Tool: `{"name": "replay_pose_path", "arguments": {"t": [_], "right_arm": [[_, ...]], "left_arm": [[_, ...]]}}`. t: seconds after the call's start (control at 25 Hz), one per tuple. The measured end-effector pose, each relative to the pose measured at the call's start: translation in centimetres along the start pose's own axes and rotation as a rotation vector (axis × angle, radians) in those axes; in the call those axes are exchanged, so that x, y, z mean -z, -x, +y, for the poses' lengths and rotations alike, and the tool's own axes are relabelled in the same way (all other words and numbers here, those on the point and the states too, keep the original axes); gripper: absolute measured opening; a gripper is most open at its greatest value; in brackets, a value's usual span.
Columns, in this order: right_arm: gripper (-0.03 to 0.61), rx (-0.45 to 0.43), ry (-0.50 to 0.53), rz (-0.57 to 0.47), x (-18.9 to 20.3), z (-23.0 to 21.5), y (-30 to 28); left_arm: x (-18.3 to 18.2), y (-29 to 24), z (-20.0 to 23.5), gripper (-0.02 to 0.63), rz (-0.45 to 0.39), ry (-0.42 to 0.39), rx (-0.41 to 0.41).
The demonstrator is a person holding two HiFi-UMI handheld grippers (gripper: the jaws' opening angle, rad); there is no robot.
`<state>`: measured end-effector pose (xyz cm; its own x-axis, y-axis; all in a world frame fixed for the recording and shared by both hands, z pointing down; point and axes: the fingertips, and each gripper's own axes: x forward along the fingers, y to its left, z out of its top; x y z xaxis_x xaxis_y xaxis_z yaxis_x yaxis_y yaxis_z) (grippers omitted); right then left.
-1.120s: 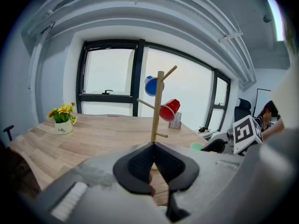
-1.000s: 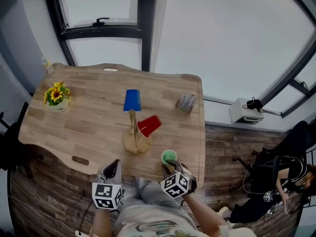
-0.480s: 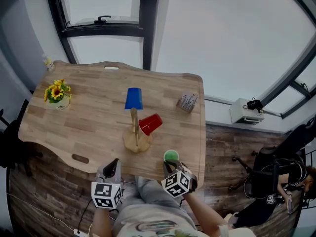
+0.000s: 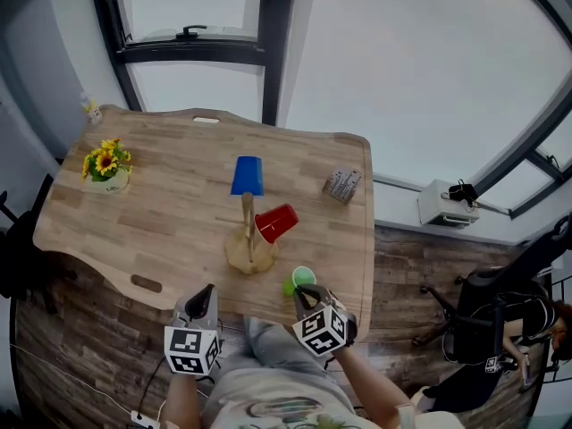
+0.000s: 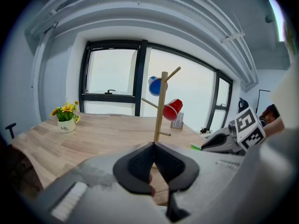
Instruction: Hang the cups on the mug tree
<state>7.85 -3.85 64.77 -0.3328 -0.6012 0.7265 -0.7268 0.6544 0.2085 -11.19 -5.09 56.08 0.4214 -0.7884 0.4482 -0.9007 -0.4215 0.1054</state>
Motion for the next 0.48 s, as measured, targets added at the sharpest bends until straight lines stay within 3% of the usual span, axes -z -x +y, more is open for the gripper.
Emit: {"name": "replay_pose_path", "arguments": {"t": [0.48], "right_arm": [[0.02, -0.073, 0.012, -0.042, -2.5, 1.8, 0.5]], "left_arm": [[-0.1, 0.2, 0.3, 0.005, -0.006, 0.002, -0.004]]}}
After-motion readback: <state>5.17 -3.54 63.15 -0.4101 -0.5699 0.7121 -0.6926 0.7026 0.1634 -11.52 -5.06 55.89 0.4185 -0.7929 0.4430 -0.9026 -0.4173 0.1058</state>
